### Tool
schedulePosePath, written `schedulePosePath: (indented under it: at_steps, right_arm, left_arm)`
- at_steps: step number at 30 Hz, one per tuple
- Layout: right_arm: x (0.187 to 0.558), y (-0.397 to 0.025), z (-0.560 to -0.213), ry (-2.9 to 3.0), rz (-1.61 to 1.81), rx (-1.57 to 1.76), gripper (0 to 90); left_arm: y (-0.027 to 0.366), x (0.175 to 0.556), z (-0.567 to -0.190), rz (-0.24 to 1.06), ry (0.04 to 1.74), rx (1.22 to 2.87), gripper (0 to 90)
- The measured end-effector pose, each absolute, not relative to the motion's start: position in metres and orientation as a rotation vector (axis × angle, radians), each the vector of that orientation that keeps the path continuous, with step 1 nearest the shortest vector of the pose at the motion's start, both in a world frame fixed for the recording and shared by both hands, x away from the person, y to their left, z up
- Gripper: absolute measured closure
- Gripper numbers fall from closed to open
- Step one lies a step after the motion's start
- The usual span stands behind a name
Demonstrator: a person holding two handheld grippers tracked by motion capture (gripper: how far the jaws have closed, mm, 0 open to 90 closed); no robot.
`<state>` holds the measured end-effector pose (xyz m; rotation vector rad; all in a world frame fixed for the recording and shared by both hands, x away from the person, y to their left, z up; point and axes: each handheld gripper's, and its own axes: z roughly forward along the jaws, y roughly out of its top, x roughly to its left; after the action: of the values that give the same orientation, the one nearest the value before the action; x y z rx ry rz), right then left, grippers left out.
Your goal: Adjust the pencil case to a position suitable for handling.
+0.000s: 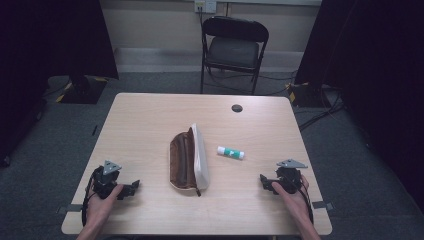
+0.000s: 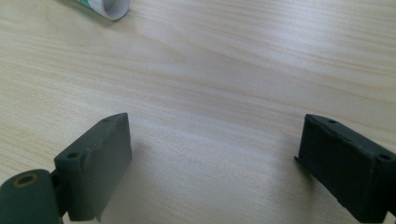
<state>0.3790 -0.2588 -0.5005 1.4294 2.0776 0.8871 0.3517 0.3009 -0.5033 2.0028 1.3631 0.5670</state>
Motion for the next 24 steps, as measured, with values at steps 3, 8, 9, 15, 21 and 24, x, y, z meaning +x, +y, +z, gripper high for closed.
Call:
schedulePosePath:
  at_steps: [3, 8, 9, 15, 21, 24]
  right_arm:
    - [0.379, -0.259, -0.501, 2.078, 0.887, 1.427, 8.7]
    - [0.378, -0.259, -0.499, 2.079, 0.896, 1.415, 15.6]
    - [0.378, -0.259, -0.499, 2.079, 0.895, 1.417, 16.5]
    - [0.366, -0.259, -0.487, 2.065, 0.936, 1.406, 28.0]
    - [0.362, -0.249, -0.472, 2.123, 1.022, 1.376, 36.1]
    - [0.363, -0.235, -0.464, 2.154, 1.078, 1.327, 38.7]
  left_arm:
    - [0.301, 0.353, -0.503, 0.565, 1.361, 2.004, 0.0]
    - [0.301, 0.354, -0.503, 0.566, 1.361, 2.002, 0.0]
    - [0.301, 0.354, -0.503, 0.567, 1.361, 2.002, 0.0]
    - [0.301, 0.354, -0.503, 0.566, 1.363, 1.998, 0.0]
    - [0.3, 0.357, -0.503, 0.57, 1.357, 2.005, 0.0]
    - [0.299, 0.357, -0.504, 0.566, 1.36, 2.0, 0.0]
